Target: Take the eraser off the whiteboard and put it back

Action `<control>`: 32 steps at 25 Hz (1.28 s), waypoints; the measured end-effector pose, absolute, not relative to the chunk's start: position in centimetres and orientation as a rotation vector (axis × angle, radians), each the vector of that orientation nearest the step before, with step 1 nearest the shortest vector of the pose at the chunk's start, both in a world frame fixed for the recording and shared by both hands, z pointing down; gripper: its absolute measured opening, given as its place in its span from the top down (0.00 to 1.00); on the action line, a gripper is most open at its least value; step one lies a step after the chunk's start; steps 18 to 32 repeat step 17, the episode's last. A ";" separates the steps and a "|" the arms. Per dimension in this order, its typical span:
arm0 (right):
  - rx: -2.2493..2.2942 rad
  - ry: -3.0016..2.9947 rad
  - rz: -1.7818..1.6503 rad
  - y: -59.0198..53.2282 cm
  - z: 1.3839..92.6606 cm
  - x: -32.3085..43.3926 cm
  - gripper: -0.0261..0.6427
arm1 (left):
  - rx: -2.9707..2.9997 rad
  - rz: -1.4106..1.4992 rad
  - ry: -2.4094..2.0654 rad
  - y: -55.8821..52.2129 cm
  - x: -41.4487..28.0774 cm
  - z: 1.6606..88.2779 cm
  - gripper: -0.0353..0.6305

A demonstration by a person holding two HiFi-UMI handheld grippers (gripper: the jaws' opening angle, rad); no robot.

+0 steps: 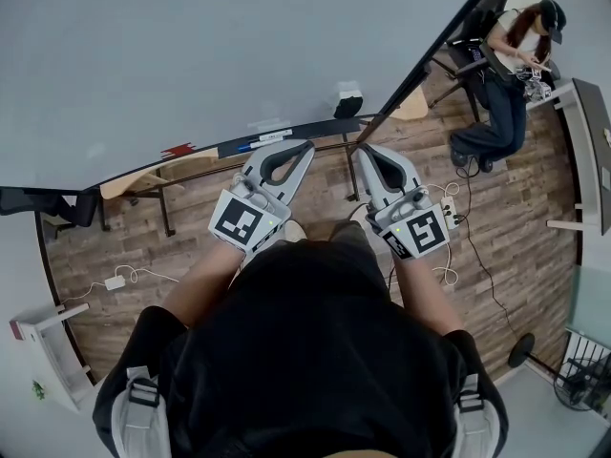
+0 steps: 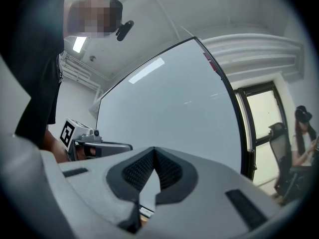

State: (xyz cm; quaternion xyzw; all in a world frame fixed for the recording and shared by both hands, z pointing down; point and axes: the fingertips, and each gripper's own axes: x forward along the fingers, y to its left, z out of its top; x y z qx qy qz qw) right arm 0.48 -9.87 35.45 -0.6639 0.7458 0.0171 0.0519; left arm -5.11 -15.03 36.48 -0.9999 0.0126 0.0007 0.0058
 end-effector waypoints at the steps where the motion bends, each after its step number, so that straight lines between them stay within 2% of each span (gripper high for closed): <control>1: -2.014 2.266 0.051 -9.9 35.5 0.5 0.96 | -3.131 0.000 0.043 -15.1 -5.1 36.6 0.95; 32: -2.069 2.306 0.039 -9.7 37.3 0.7 0.96 | -3.143 -0.031 0.082 -15.0 -5.4 37.9 0.95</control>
